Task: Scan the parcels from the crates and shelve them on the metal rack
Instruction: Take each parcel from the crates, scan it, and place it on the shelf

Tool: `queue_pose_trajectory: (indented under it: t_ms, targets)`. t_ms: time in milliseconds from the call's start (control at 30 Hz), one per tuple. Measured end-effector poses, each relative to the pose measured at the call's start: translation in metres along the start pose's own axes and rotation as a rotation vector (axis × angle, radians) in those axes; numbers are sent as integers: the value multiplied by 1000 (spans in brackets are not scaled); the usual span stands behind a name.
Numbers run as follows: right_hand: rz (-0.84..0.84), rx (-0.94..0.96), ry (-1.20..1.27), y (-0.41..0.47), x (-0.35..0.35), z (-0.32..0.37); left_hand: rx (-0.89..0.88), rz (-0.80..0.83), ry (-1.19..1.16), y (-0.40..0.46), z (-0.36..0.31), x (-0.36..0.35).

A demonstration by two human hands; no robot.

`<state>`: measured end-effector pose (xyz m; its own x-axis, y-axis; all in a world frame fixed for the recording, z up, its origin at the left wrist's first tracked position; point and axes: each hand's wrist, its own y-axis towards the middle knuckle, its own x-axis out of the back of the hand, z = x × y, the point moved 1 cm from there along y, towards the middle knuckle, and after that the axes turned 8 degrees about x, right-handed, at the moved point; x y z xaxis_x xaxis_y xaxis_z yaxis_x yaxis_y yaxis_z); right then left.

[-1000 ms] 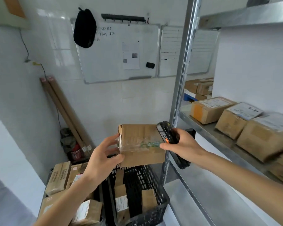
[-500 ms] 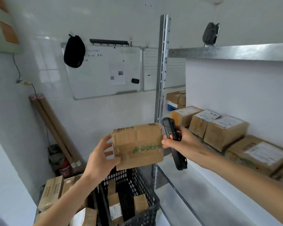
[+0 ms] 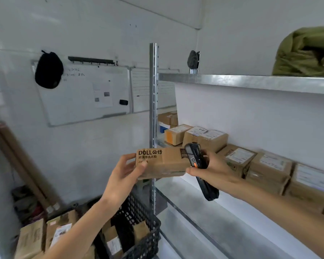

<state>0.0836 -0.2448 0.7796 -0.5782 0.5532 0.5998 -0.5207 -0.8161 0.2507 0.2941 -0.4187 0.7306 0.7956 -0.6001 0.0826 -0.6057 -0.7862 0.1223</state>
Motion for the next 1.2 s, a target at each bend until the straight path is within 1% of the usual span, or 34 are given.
queue_pose_trajectory:
  t_ms: [67,200,300,433,600,767,900,1033,1200]
  targets:
    - [-29,-17,-25,-17,13,-1,1,0,-36,-6,-6,-14]
    - [-100,-34,-64,-48,44,-4,-27,10,-32,-13,-13,-45]
    - [-146,-67,-68,-69,67,-10,-26,72,-51,-22,-18,-69]
    - [-180,-99,-107,-95,99,-22,-76,121,29,-34,-29,-101]
    - [-193,-120,-119,-133,135,-36,-94,183,90,-50,-46,-147]
    - [-197,-158,-157,-183,170,-56,-85,188,-72,-82,-62,-203]
    - [-221,-195,-171,-226,194,-70,-137,203,-56,-104,-61,-242]
    - [-279,-212,-174,-272,219,-82,-124,284,-24,-132,-64,-278]
    - [-315,-247,-183,-331,247,-90,-67,401,-77,-165,-76,-319]
